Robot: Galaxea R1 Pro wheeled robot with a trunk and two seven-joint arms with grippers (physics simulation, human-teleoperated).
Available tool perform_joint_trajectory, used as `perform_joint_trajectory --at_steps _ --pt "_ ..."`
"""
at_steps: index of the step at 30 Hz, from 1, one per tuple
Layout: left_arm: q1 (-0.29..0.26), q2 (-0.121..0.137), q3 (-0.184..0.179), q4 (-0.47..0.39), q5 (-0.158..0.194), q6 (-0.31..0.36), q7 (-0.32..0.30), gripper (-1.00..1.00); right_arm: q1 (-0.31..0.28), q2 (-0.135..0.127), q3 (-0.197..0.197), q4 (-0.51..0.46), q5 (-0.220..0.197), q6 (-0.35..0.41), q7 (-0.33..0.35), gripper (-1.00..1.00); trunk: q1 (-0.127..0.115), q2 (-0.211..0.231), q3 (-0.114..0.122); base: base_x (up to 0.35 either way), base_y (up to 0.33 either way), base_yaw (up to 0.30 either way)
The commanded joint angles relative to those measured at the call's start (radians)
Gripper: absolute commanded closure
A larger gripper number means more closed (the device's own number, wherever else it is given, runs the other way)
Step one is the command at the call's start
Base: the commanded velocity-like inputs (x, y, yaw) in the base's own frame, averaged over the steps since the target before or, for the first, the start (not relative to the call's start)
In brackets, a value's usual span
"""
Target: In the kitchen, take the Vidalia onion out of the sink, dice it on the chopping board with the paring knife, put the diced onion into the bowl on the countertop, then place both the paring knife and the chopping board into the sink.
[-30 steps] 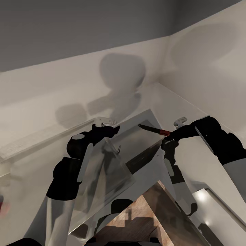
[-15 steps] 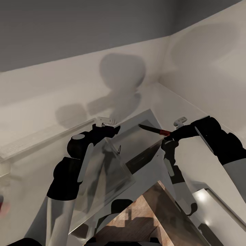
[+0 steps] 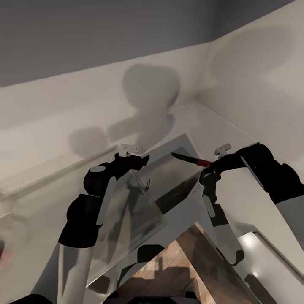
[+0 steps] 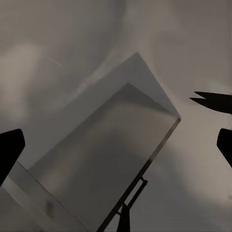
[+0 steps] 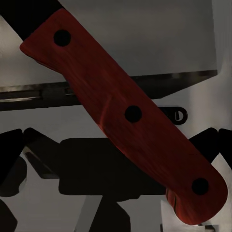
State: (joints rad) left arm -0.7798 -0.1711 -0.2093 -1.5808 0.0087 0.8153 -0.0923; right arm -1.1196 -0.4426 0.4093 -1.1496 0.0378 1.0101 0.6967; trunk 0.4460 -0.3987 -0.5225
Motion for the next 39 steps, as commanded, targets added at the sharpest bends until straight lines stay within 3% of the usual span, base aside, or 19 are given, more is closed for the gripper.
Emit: perform_joint_trajectory --at_steps 1,21,22,39 --pt "-0.001 -0.001 0.001 -0.001 0.0 0.005 -0.003 -1.0 0.0 -0.001 0.003 0.011 -0.009 0.01 0.004 -1.0 0.004 -0.001 -0.002 0.0 0.0 0.0" --pt "-0.001 -0.001 -0.01 -0.001 0.0 0.005 -0.003 -1.0 0.0 -0.001 0.003 0.011 -0.009 0.01 0.004 -1.0 0.004 -0.001 -0.002 0.0 0.0 0.0" --pt "-0.001 -0.001 -0.011 -0.001 0.0 0.005 -0.003 -1.0 0.0 -0.001 0.003 0.011 -0.009 0.01 0.004 1.0 0.004 -0.001 -0.002 0.0 0.0 0.0" --pt "-0.001 -0.001 -0.012 -0.001 0.0 0.005 -0.003 -1.0 0.0 -0.001 0.001 0.01 -0.007 0.01 0.004 1.0 0.004 -0.001 -0.002 0.0 0.0 0.0"
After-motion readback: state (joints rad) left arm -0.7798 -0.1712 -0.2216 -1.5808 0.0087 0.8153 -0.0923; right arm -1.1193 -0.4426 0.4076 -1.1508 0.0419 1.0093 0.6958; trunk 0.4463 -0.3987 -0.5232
